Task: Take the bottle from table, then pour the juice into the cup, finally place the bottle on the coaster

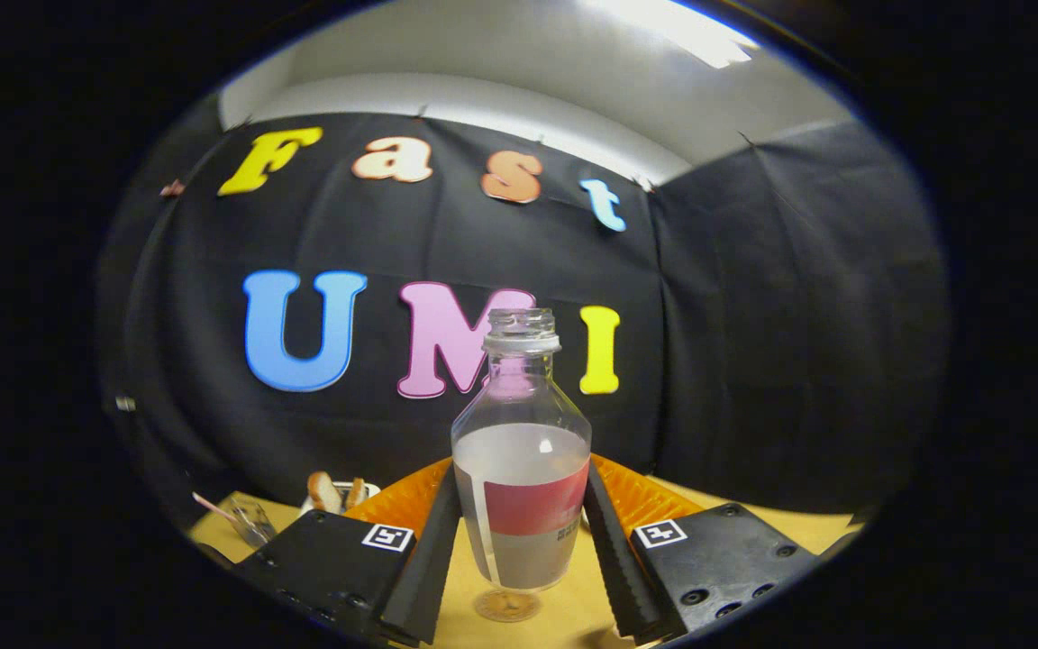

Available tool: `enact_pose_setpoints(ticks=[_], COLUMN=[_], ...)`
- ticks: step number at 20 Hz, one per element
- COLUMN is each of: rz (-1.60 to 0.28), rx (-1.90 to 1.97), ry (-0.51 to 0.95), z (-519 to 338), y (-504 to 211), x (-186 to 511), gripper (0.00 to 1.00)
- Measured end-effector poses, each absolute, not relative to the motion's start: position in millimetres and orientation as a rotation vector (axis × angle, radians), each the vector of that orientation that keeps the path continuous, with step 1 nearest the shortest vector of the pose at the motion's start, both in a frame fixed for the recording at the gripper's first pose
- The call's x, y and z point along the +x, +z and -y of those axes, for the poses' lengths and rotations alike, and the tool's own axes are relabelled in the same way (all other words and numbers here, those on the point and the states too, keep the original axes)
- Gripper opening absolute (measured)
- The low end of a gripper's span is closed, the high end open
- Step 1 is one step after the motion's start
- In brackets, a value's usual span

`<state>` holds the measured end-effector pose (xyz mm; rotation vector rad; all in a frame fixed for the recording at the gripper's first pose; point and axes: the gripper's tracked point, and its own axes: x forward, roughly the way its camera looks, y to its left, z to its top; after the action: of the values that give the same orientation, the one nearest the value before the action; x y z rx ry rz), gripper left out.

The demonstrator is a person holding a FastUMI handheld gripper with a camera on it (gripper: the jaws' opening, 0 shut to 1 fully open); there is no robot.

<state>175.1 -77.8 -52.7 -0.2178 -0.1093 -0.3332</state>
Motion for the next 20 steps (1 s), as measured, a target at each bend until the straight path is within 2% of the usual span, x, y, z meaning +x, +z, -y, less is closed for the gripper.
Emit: enact_pose_setpoints(ticks=[5, 20], rz=[0.099, -0.110], rx=[-0.216, -0.192], ry=[-0.230, -0.352], z=[46.4, 90.5], y=[-94.1, -268.1], x=[214.7, 259.3], gripper=[0.74, 0.75])
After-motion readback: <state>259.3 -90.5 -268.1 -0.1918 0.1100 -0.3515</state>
